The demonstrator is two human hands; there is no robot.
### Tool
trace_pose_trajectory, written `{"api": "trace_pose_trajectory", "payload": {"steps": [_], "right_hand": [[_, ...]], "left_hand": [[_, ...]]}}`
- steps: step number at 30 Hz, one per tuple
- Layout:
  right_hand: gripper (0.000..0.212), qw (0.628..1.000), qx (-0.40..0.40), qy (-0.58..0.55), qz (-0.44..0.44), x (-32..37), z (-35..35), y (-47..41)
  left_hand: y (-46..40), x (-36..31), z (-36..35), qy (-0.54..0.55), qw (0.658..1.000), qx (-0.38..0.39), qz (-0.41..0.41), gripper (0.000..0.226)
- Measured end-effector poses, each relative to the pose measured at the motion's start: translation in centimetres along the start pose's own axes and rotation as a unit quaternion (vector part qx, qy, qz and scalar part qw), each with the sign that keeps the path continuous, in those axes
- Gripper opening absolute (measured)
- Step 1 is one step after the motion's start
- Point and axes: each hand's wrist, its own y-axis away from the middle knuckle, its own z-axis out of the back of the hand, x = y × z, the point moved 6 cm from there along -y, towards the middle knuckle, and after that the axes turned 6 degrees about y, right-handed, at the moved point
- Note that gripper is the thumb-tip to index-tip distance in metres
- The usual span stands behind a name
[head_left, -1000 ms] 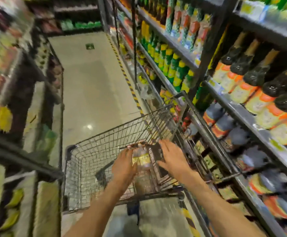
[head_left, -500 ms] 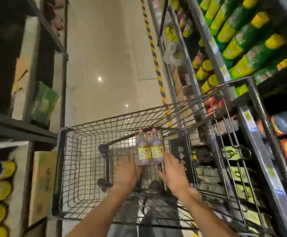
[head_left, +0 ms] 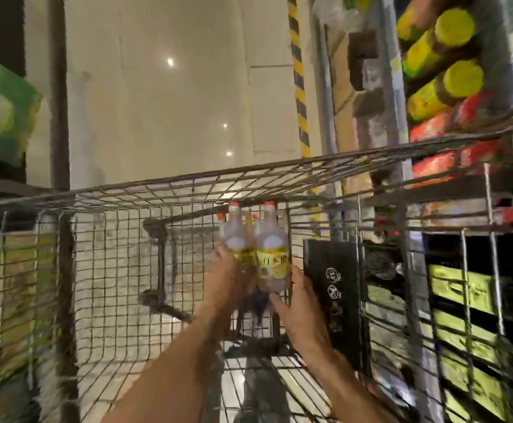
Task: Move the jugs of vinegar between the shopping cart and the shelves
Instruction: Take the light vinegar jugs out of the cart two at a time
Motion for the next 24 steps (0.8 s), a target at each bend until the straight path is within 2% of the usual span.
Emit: {"api": "trace_pose_trajectory", "payload": {"steps": [2,6,8,10,13,15,18,21,24], "right_hand": [[0.063,1.0,-0.002,-0.017,-0.008,-0.6,-0.4,-1.1],[0.057,0.999,0.011,-0.039,-0.032,-0.8,-1.0,-2.4],[0.06,0.998,0.015,-0.044,-0.051,-0.7,-1.7,-3.2],[0.067,0.997,0.029,-0.044,-0.064,-0.5,-2.8,-4.1],[0.074,0.994,0.031,-0.05,-0.09,-0.4,-4.5,-5.5],[0.081,0.994,0.003,-0.012,-0.108,0.1,-4.6,-6.2],[0.088,0.99,0.005,0.043,-0.135,0.4,-4.8,-7.1],[0.09,0.989,0.014,0.029,-0.145,0.2,-5.4,-7.5],[0.087,0.991,0.004,0.014,-0.131,-0.4,-5.7,-7.7]], "left_hand": [[-0.7,0.3,-0.4,0.02,0.999,-0.02,0.021,0.087],[-1.9,1.3,-1.3,0.047,0.998,-0.018,0.028,0.127],[-2.5,1.9,-1.3,0.119,0.992,-0.033,0.029,0.13],[-3.0,2.8,-1.2,0.186,0.982,-0.04,0.025,0.123],[-2.6,4.4,-0.7,0.252,0.967,-0.027,0.013,0.1],[-2.3,5.6,-0.5,0.256,0.966,-0.021,0.013,0.092],[-1.9,7.4,0.0,0.264,0.964,0.0,0.026,0.073],[-1.1,8.3,1.4,0.259,0.965,-0.015,0.037,0.067],[0.0,8.1,2.6,0.249,0.968,-0.034,0.009,0.056]]}}
